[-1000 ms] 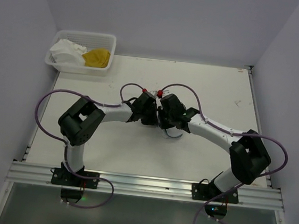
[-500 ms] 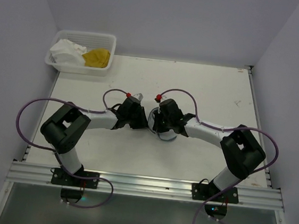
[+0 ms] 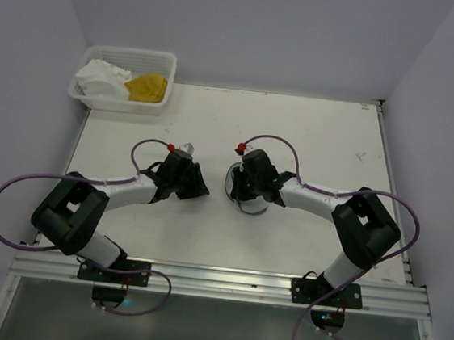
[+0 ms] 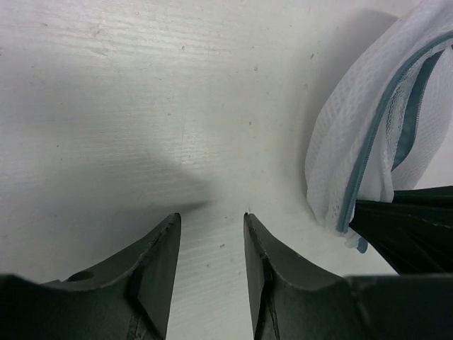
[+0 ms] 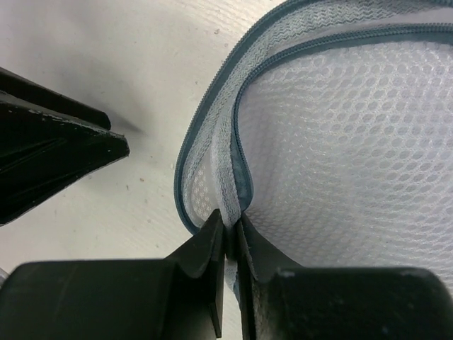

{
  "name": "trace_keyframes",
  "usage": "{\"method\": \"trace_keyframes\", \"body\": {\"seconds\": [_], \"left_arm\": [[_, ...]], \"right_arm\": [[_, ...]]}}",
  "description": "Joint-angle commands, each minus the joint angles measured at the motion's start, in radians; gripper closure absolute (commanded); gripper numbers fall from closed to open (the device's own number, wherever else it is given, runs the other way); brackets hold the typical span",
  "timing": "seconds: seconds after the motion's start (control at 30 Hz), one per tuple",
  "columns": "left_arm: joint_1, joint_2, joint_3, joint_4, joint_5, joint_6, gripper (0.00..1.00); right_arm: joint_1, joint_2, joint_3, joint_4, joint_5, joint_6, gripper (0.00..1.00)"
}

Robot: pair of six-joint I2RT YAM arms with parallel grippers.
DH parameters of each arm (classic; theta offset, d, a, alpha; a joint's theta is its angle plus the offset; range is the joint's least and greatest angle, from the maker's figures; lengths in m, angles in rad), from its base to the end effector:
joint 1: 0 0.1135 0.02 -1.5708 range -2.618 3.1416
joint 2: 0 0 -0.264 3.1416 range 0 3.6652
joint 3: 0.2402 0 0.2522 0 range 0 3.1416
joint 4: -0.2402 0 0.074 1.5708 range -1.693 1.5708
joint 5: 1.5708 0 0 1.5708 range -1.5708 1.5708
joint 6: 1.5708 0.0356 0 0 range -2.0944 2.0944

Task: Unzip the laundry bag and remove the bra

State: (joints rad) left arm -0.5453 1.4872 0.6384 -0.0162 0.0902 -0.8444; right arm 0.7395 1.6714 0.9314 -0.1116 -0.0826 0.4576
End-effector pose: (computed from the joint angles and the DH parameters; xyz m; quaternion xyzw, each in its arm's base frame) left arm 0.2342 -0.1458 0.1491 -0.1243 0.9293 -0.2536 0.2381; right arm 0.2492 0.2313 0.1729 -0.1458 0.9239 0.2300 0.2687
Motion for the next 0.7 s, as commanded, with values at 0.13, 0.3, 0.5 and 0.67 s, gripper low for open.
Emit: {"method": "trace_keyframes", "body": {"seconds": [0.13,0.3,0.5,0.67], "left_arm": [[-0.004,0.039,0.073,0.073,0.040,0.024,0.59],[-0.004,0.035,0.087,0.062,0.028,0.021,0.59],[0.007,-0.007,0.076,0.029,-0.004,0.024,0.59],[0.042,-0.102,0.083,-0.068,-0.056,0.050,0.56]], "right_arm": [[-0.003,-0.079,0.082,-0.120,-0.039,-0.003,0.75],[-0.003,-0.120,0.107,-0.138,-0.078,0.007,0.59],[-0.005,-0.104,0.109,-0.102,-0.155,0.029,0.51],[-0.008,-0.162,0.133,-0.126,-0.120,0.032,0.33]]}}
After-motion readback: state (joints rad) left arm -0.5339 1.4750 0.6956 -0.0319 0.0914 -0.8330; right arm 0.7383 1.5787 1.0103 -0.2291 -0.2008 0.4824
